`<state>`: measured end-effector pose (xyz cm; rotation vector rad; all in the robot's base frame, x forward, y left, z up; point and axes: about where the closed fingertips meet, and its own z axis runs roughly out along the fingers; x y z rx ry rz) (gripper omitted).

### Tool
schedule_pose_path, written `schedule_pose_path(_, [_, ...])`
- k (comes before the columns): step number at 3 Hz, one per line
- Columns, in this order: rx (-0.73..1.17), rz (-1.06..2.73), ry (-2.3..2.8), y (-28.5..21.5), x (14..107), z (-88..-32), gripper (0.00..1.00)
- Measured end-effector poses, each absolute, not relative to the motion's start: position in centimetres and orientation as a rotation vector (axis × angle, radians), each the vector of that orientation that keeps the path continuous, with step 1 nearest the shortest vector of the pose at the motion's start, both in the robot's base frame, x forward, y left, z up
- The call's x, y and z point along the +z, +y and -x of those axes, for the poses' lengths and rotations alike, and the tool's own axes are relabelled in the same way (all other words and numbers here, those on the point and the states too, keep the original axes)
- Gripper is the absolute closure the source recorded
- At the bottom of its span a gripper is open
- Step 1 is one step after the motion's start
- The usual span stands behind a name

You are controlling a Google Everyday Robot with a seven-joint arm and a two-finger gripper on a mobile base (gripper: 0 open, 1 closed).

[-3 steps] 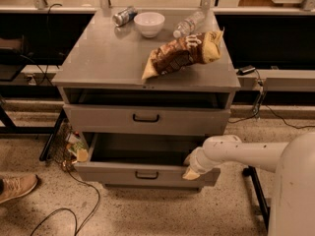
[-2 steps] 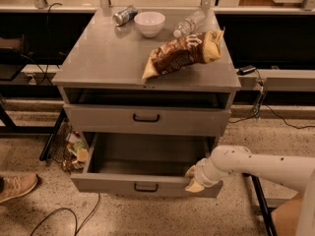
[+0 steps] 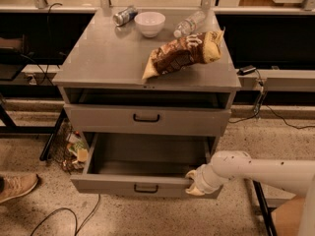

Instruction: Open middle drawer

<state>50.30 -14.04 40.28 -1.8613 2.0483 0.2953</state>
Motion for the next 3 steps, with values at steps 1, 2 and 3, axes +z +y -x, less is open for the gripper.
schedule_pose_path(1, [0.295, 1.861, 2.048, -14.0, 40.3, -50.3, 1.0])
schedule_pose_path(2, [0.326, 1.861, 2.061, -14.1, 39.6, -47.9, 1.0])
schedule_pose_path(3, [0.326, 1.861, 2.061, -14.1, 40.1, -47.9, 1.0])
